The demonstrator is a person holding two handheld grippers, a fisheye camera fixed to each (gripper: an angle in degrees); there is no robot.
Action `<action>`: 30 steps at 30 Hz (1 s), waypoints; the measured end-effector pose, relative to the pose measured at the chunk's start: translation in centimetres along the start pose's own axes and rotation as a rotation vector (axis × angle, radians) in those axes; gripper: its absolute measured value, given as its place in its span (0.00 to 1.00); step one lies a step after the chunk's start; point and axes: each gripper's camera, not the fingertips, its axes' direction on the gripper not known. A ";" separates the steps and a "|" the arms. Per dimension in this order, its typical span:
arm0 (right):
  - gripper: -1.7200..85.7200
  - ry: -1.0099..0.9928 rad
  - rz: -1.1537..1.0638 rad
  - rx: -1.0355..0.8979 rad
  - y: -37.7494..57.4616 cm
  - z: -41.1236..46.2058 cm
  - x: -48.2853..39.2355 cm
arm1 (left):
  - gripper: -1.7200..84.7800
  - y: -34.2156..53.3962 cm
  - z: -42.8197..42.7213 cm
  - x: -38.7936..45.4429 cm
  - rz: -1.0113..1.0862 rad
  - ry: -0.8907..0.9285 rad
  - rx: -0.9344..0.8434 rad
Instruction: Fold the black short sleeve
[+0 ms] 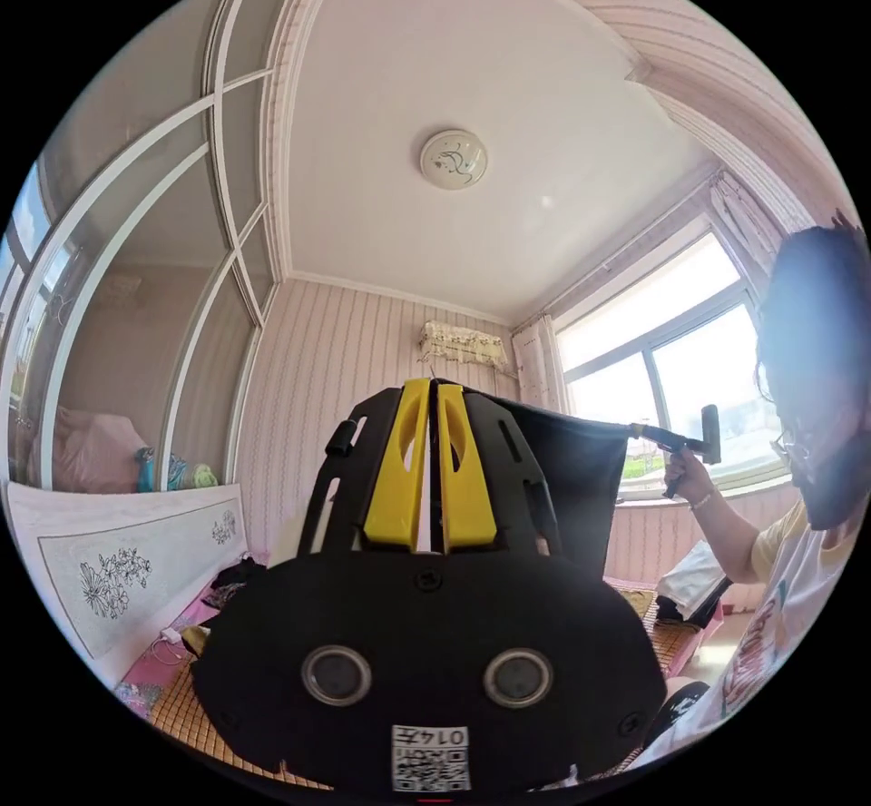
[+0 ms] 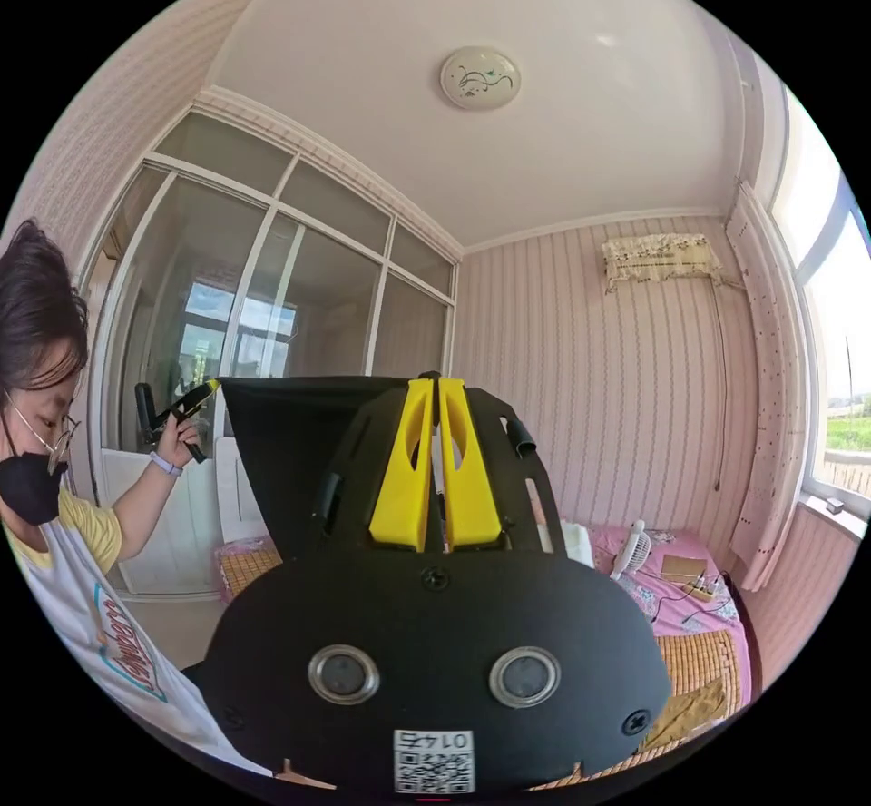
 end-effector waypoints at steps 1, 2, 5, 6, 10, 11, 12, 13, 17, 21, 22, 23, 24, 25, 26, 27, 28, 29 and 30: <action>0.01 -0.009 0.027 -0.010 -0.2 -1.1 0.2 | 0.01 -0.9 -0.7 1.4 0.038 0.012 0.038; 0.01 -0.023 0.028 -0.003 -0.4 -1.8 0.3 | 0.01 -1.8 -1.6 3.0 0.095 0.005 0.099; 0.01 -0.061 -0.018 0.104 -2.4 -6.1 -0.2 | 0.01 -4.3 -2.7 5.5 0.189 0.020 0.232; 0.01 -0.086 -0.040 0.162 -3.2 -7.5 -0.3 | 0.01 -4.7 -2.5 5.7 0.201 0.027 0.241; 0.01 -0.124 -0.059 0.189 -4.9 -7.4 1.5 | 0.01 -3.9 4.1 3.5 0.167 0.021 0.084; 0.01 -0.119 -0.045 0.164 -4.8 -6.5 2.2 | 0.01 -2.2 7.5 2.0 0.114 0.018 -0.033; 0.01 -0.107 -0.004 0.085 -4.3 -4.3 3.7 | 0.01 -1.0 9.3 1.3 0.090 0.012 -0.096; 0.01 -0.093 0.044 -0.028 -3.3 -1.3 5.5 | 0.01 1.9 12.9 -0.1 0.056 -0.016 -0.226; 0.01 0.064 0.135 -0.432 3.4 8.9 10.9 | 0.01 14.1 23.8 -2.0 0.116 -0.154 -0.557; 0.01 0.172 0.286 -0.721 9.8 17.3 17.7 | 0.01 19.4 31.7 -3.2 0.046 -0.170 -0.671; 0.01 0.199 0.332 -0.689 9.1 18.3 19.3 | 0.01 19.0 33.7 -3.4 0.031 -0.212 -0.649; 0.01 0.211 0.340 -0.653 8.3 18.6 19.9 | 0.01 17.7 35.4 -3.5 0.014 -0.239 -0.603; 0.01 0.235 0.331 -0.563 5.8 18.8 20.7 | 0.01 16.8 35.9 -3.5 0.004 -0.235 -0.570; 0.01 0.253 0.295 -0.466 2.9 18.8 21.0 | 0.01 15.0 36.7 -3.4 -0.010 -0.203 -0.494; 0.01 0.264 0.272 -0.422 1.6 18.7 21.1 | 0.01 13.6 37.3 -3.2 0.000 -0.162 -0.428; 0.01 0.287 0.232 -0.348 -0.7 18.5 21.2 | 0.01 13.2 37.5 -3.1 0.011 -0.150 -0.409; 0.01 0.295 0.194 -0.298 -2.2 18.3 21.3 | 0.01 12.9 38.0 -3.0 0.043 -0.144 -0.397; 0.01 0.296 0.181 -0.282 -2.7 18.2 21.5 | 0.01 13.6 38.4 -3.0 0.074 -0.144 -0.401; 0.01 0.289 0.172 -0.267 -2.8 18.0 21.8 | 0.01 14.3 38.4 -3.2 0.084 -0.141 -0.407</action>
